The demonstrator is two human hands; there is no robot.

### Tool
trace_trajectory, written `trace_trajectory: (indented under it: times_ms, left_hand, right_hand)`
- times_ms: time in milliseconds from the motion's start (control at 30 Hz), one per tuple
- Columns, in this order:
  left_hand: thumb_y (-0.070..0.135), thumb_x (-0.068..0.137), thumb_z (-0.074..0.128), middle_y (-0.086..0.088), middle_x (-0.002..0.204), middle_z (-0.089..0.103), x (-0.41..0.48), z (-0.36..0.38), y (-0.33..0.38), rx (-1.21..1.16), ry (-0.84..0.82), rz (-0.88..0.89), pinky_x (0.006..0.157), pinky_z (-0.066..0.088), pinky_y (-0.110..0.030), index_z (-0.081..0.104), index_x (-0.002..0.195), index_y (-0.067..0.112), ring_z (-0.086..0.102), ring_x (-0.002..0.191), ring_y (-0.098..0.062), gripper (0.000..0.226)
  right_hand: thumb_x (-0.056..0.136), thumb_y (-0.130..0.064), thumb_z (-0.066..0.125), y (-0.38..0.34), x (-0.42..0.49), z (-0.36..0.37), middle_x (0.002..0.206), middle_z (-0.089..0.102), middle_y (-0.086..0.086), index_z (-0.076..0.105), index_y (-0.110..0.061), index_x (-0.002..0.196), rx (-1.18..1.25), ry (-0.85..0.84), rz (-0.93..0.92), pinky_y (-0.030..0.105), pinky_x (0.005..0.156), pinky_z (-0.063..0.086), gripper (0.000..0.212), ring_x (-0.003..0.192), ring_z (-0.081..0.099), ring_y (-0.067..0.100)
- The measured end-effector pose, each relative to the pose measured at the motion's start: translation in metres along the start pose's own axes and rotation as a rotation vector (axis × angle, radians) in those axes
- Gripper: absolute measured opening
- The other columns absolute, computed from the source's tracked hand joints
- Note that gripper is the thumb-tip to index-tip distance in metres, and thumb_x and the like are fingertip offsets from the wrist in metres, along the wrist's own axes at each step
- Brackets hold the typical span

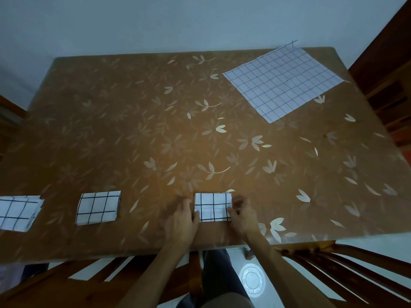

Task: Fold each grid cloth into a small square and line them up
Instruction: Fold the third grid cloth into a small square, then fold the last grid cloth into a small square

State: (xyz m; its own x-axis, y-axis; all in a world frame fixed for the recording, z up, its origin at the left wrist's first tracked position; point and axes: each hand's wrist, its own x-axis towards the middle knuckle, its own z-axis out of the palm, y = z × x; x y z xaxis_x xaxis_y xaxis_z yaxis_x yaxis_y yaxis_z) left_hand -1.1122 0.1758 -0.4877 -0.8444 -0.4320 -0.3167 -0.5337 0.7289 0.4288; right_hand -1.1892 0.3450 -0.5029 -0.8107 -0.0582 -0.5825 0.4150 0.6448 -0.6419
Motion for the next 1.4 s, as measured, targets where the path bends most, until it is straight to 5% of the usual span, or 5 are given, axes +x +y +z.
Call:
trace_trajectory:
  times_ms: [200, 467, 633, 900, 1400]
  left_hand:
    - [0.014, 0.059, 0.089, -0.007, 0.106, 0.063, 0.002, 0.023, -0.012, 0.443, 0.075, 0.605, 0.080, 0.056, -0.034, 0.065, 0.105, 0.018, 0.062, 0.098, -0.024, 0.053]
    - [0.009, 0.063, 0.082, -0.014, 0.130, 0.060, 0.012, 0.025, -0.016, 0.510, -0.043, 0.541, 0.088, 0.056, -0.044, 0.060, 0.126, 0.021, 0.061, 0.114, -0.032, 0.068]
    - [0.024, 0.079, 0.069, -0.015, 0.152, 0.044, 0.015, 0.029, -0.021, 0.518, -0.073, 0.533, 0.108, 0.040, -0.049, 0.046, 0.140, 0.018, 0.044, 0.139, -0.031, 0.065]
    - [0.034, 0.090, 0.025, -0.005, 0.164, 0.022, 0.023, 0.022, -0.038, 0.497, -0.114, 0.572, 0.115, 0.034, -0.051, 0.020, 0.156, 0.024, 0.026, 0.150, -0.023, 0.066]
    - [0.017, 0.100, 0.043, -0.004, 0.166, -0.015, 0.012, 0.009, -0.013, 0.371, -0.182, 0.421, 0.123, 0.016, -0.042, 0.002, 0.158, 0.023, 0.000, 0.154, -0.019, 0.072]
  right_hand:
    - [0.096, -0.031, 0.058, 0.003, -0.005, 0.002, 0.109, 0.065, -0.001, 0.046, -0.023, 0.110, -0.037, 0.040, -0.040, 0.036, 0.086, 0.052, 0.020, 0.095, 0.063, 0.019]
    - [0.094, -0.016, 0.053, 0.016, -0.024, 0.006, 0.109, 0.059, 0.006, 0.058, -0.011, 0.108, -0.353, 0.403, -0.477, 0.035, 0.079, 0.050, 0.015, 0.093, 0.057, 0.023]
    - [0.079, -0.021, 0.068, 0.014, -0.016, 0.033, 0.144, 0.053, 0.004, 0.058, -0.017, 0.131, -0.680, 0.161, -0.864, 0.038, 0.106, 0.041, 0.053, 0.133, 0.049, 0.021]
    - [0.104, -0.046, 0.011, 0.028, 0.005, 0.031, 0.164, 0.007, 0.005, 0.013, -0.017, 0.157, -0.896, 0.021, -0.719, 0.048, 0.121, 0.020, 0.060, 0.152, 0.006, 0.020]
    - [0.098, -0.056, 0.008, -0.002, -0.008, 0.018, 0.165, -0.002, 0.007, 0.012, -0.017, 0.157, -0.944, -0.034, -0.566, 0.038, 0.117, -0.005, 0.071, 0.153, 0.002, 0.024]
